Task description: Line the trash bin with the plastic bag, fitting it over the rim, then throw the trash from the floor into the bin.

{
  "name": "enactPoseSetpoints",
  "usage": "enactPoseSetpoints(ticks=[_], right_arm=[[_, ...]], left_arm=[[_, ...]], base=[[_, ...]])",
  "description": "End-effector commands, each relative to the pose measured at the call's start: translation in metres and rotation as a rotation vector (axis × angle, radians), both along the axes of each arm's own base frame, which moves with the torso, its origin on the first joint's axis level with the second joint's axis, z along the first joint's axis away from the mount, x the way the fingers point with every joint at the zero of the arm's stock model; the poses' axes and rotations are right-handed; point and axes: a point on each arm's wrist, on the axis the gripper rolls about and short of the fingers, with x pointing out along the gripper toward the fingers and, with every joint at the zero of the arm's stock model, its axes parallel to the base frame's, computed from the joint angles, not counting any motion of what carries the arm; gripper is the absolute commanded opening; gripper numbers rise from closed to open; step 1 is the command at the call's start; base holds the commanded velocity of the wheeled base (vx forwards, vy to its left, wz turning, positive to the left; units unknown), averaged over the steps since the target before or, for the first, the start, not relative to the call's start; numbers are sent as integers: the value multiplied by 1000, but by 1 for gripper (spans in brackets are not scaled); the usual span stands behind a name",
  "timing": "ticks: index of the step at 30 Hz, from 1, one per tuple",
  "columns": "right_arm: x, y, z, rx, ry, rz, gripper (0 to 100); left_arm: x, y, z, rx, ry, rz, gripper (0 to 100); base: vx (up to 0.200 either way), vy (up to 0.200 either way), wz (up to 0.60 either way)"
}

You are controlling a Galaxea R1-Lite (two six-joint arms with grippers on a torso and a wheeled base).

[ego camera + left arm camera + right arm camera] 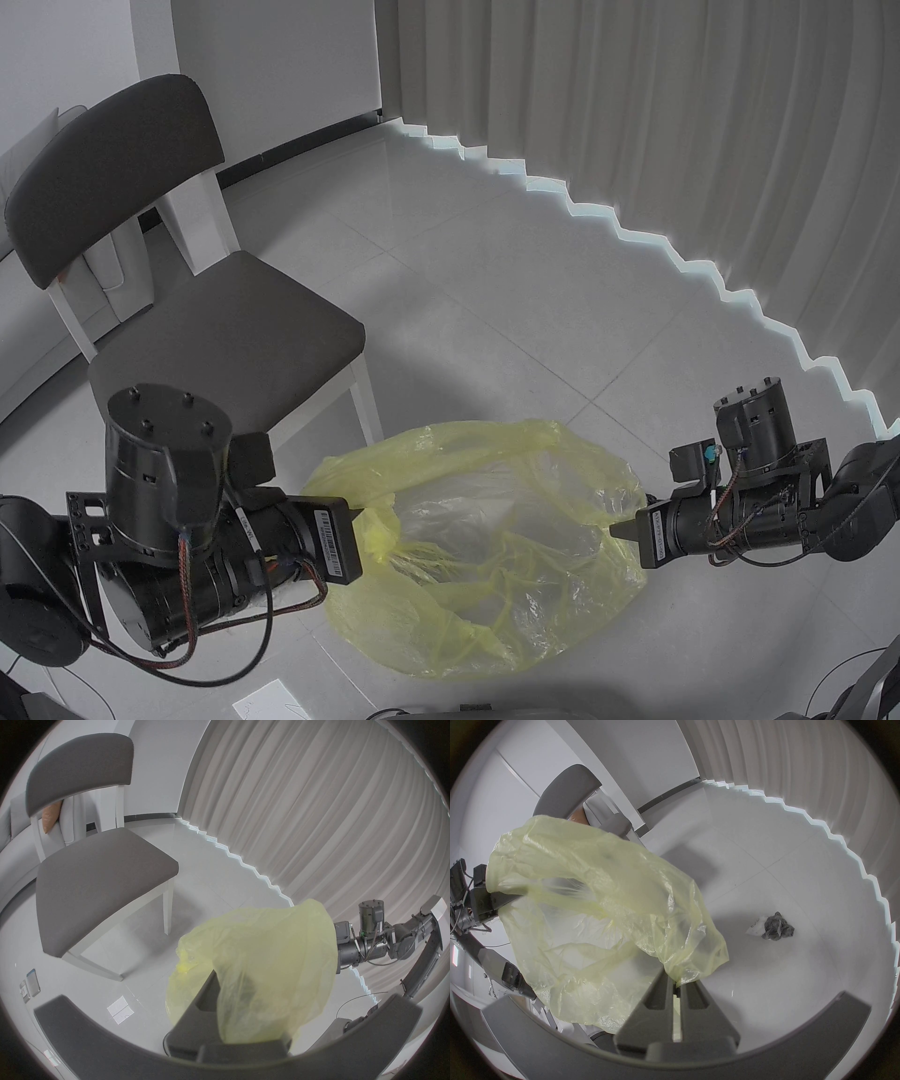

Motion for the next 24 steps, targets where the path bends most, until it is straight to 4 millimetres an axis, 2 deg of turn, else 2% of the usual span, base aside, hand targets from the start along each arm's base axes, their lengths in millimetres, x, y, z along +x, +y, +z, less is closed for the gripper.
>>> enactPoseSetpoints(ticks=[1, 5, 9, 15, 24], right_arm=[[5, 4, 2, 9, -13, -1, 0], [14, 8, 3, 15, -23, -2, 0], [23, 14, 1, 11, -23, -1, 0], [37, 18, -18, -15, 22, -8, 0], [46, 19, -42, -47, 86, -9, 0]], left_arm=[[7, 1, 4, -19, -20, 23, 0], [11, -1, -6, 4, 7, 29, 0], [24, -3, -19, 35, 47, 56, 0], [49, -13, -46, 23, 85, 50, 0], [66, -16, -73, -4, 135, 42, 0]], base=[[0, 0, 0], [0, 0, 0], [0, 0, 0], [0, 0, 0], [0, 0, 0]])
